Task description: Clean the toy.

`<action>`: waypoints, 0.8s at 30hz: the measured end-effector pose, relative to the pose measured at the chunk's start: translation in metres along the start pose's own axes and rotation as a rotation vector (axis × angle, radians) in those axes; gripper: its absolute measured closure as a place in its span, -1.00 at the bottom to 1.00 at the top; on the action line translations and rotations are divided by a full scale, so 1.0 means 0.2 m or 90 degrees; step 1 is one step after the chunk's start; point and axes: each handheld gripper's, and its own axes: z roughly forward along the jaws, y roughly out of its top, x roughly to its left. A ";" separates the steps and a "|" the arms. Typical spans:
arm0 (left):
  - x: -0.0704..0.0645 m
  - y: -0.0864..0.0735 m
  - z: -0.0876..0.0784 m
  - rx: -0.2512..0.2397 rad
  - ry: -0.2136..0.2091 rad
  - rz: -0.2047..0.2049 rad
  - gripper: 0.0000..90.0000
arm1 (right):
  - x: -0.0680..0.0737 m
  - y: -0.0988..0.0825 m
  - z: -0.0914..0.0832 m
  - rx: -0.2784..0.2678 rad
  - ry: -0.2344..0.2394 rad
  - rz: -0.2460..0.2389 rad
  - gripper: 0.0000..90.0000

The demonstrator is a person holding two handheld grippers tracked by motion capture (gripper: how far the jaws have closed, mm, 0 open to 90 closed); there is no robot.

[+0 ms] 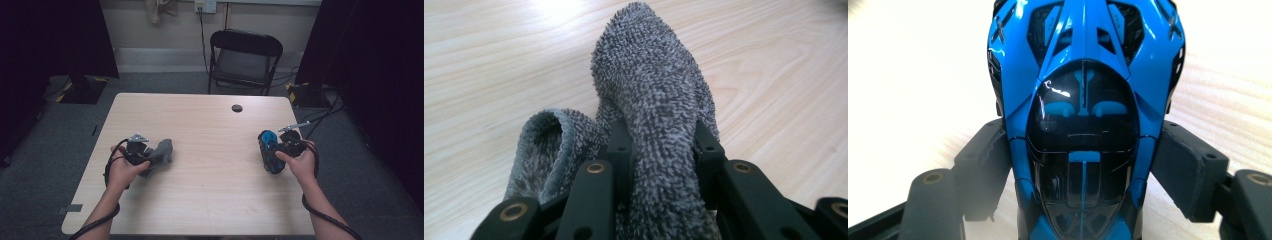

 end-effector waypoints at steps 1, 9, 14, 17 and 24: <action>0.01 0.00 0.00 -0.003 0.005 0.000 0.54 | 0.00 0.00 0.00 0.002 -0.003 -0.001 -0.39; 0.05 -0.02 0.00 -0.017 0.035 0.003 0.54 | -0.02 0.02 0.05 0.030 -0.024 0.000 -0.39; 0.06 -0.02 0.01 -0.018 0.037 0.000 0.53 | -0.03 0.04 0.11 0.058 -0.042 -0.002 -0.39; 0.07 -0.03 0.02 -0.018 0.035 -0.008 0.53 | -0.04 0.04 0.15 0.075 -0.054 -0.006 -0.39; 0.08 -0.03 0.03 -0.024 0.040 -0.007 0.51 | -0.08 0.01 0.22 0.075 -0.059 0.010 -0.40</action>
